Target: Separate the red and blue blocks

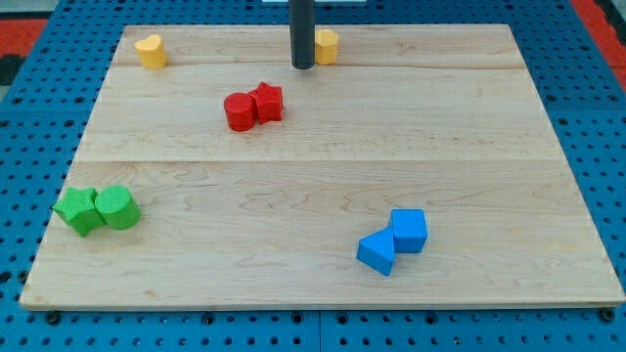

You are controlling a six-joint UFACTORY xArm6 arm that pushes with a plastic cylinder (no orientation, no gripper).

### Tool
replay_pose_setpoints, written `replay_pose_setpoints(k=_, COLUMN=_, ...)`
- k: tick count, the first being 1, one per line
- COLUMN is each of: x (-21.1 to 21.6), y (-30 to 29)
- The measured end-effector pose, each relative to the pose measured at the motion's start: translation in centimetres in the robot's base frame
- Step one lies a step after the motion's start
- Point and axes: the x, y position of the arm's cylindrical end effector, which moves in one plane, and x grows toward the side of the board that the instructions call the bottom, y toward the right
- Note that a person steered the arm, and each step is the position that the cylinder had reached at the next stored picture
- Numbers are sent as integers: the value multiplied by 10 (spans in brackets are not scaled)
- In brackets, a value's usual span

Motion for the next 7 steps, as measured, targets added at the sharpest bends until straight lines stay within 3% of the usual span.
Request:
replay_pose_setpoints(k=1, x=9, y=-9)
replay_pose_setpoints(k=2, x=9, y=-56)
replay_pose_setpoints(k=4, x=118, y=-100)
replay_pose_setpoints(k=5, x=155, y=-76)
replay_pose_setpoints(k=7, x=238, y=60)
